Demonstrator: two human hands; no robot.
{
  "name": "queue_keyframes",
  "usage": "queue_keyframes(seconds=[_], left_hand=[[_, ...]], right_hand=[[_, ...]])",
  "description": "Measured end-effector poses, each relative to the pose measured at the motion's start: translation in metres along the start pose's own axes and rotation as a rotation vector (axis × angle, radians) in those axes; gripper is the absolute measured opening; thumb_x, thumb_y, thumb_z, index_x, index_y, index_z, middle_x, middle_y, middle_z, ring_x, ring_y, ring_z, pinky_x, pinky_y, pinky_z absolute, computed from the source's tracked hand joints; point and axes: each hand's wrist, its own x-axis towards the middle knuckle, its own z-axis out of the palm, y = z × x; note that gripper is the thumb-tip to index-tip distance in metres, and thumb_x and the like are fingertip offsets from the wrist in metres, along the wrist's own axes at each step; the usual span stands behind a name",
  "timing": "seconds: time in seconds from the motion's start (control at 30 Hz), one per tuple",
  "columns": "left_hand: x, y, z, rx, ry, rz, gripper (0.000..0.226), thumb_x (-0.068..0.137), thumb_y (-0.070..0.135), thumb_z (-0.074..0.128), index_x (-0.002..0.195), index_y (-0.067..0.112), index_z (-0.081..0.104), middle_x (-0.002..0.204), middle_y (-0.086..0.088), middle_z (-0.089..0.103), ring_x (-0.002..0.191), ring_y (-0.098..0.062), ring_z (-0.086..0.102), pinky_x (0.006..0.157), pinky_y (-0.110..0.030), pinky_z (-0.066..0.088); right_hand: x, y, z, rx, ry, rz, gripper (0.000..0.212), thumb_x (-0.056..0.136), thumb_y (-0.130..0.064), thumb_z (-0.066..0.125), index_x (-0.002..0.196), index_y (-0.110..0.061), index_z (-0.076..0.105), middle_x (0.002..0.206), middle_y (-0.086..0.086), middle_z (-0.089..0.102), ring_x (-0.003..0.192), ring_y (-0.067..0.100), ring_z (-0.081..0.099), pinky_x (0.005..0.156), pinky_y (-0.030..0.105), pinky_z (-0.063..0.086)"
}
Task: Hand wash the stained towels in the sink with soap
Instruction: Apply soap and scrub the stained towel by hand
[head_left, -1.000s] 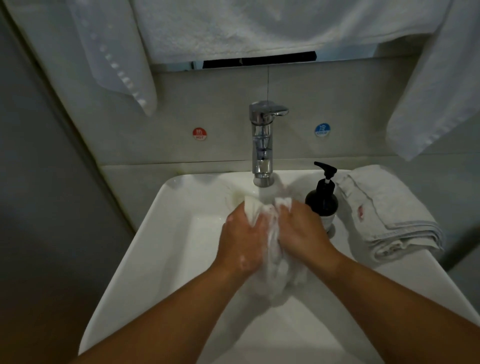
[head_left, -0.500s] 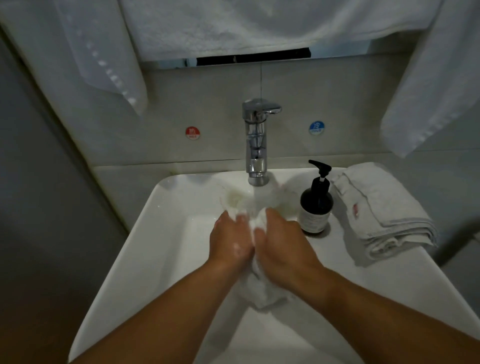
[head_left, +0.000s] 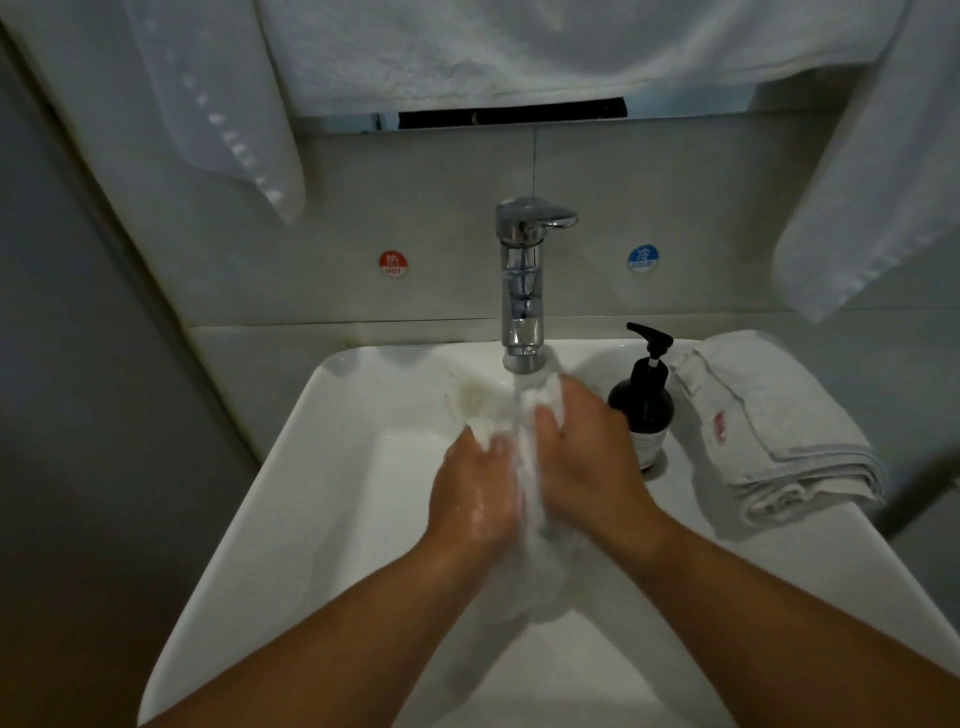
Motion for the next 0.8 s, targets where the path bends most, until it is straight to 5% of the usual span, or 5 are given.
queue_keyframes(seconds=[0.13, 0.33, 0.47, 0.6, 0.8], left_hand=[[0.006, 0.005, 0.0, -0.12, 0.041, 0.103, 0.05, 0.072, 0.067, 0.054, 0.091, 0.023, 0.069, 0.09, -0.004, 0.075, 0.091, -0.031, 0.073, 0.089, -0.055, 0.057], [0.006, -0.002, -0.005, 0.108, 0.063, 0.048, 0.03, 0.103, 0.036, 0.046, 0.109, 0.015, 0.066, 0.107, -0.01, 0.071, 0.103, -0.032, 0.067, 0.096, -0.043, 0.053], [-0.007, 0.015, 0.0, 0.003, 0.051, 0.256, 0.026, 0.101, 0.04, 0.048, 0.097, 0.018, 0.062, 0.095, -0.005, 0.069, 0.092, -0.026, 0.068, 0.084, -0.04, 0.054], [0.012, 0.009, -0.004, 0.037, 0.178, 0.171, 0.029, 0.096, 0.038, 0.049, 0.098, 0.014, 0.065, 0.096, -0.006, 0.07, 0.096, -0.031, 0.067, 0.088, -0.043, 0.054], [0.001, 0.0, 0.001, 0.079, 0.013, 0.201, 0.022, 0.098, 0.039, 0.053, 0.094, 0.021, 0.063, 0.087, 0.003, 0.069, 0.088, -0.02, 0.067, 0.085, -0.03, 0.053]], right_hand=[[0.004, 0.009, -0.007, -0.2, -0.164, 0.118, 0.034, 0.107, -0.028, 0.036, 0.114, -0.008, 0.062, 0.115, 0.013, 0.065, 0.111, 0.035, 0.061, 0.085, 0.033, 0.042], [-0.016, -0.007, -0.001, -0.016, -0.064, -0.078, 0.017, 0.102, -0.028, 0.048, 0.085, -0.026, 0.048, 0.08, -0.004, 0.058, 0.072, 0.013, 0.056, 0.058, 0.023, 0.036], [0.01, 0.006, -0.014, -0.096, -0.068, 0.177, 0.029, 0.106, -0.031, 0.038, 0.106, -0.013, 0.061, 0.103, 0.007, 0.065, 0.1, 0.028, 0.06, 0.072, 0.031, 0.035], [-0.02, 0.0, -0.004, -0.121, -0.217, 0.013, 0.026, 0.104, -0.035, 0.04, 0.095, -0.018, 0.059, 0.099, 0.003, 0.066, 0.093, 0.023, 0.062, 0.074, 0.032, 0.044], [0.002, -0.005, -0.011, 0.009, 0.036, 0.048, 0.018, 0.102, -0.028, 0.047, 0.09, -0.018, 0.055, 0.085, 0.002, 0.061, 0.084, 0.025, 0.059, 0.068, 0.032, 0.034]])
